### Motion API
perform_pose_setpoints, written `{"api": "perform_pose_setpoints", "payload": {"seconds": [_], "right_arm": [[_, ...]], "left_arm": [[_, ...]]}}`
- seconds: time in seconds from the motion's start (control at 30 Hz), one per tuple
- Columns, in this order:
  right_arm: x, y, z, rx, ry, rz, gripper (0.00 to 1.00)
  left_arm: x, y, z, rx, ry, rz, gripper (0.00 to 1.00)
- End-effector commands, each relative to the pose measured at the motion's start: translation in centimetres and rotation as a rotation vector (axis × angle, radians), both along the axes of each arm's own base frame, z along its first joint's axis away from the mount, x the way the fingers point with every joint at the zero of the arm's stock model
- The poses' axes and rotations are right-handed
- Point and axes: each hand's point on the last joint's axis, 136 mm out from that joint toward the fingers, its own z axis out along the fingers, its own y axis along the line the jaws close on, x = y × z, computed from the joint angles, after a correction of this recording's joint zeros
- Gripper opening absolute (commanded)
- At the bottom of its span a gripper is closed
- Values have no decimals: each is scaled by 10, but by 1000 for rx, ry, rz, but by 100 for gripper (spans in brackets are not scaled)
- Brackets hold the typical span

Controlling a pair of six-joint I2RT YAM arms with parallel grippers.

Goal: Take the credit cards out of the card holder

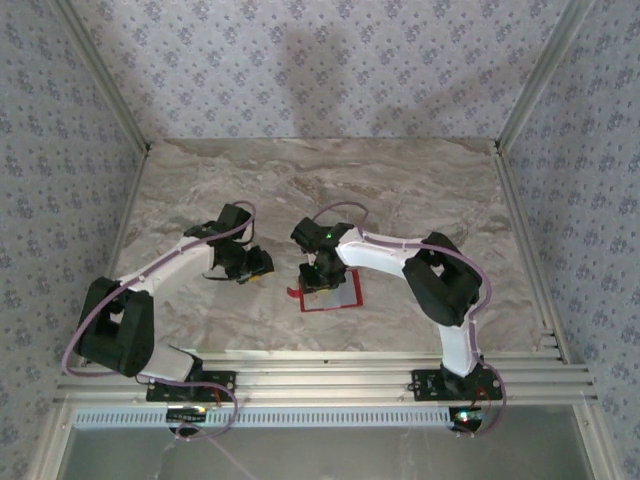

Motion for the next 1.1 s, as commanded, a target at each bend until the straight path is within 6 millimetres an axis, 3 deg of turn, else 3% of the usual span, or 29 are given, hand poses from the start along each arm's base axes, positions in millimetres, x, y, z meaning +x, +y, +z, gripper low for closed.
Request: {"api": "perform_pose_setpoints", "payload": {"seconds": [0.0,0.63,1.07], "right_arm": [[0,-25,5,-148,-52,19,37],[4,-59,20,-370,-144,29,43],[6,-88,17,-329,-109,-51,45]], "left_arm": [[4,-4,7,-24,-18,-22,39],[6,-13,9,-30,-15,-41,39],[4,-63,23,1,-28,-182,40]]}}
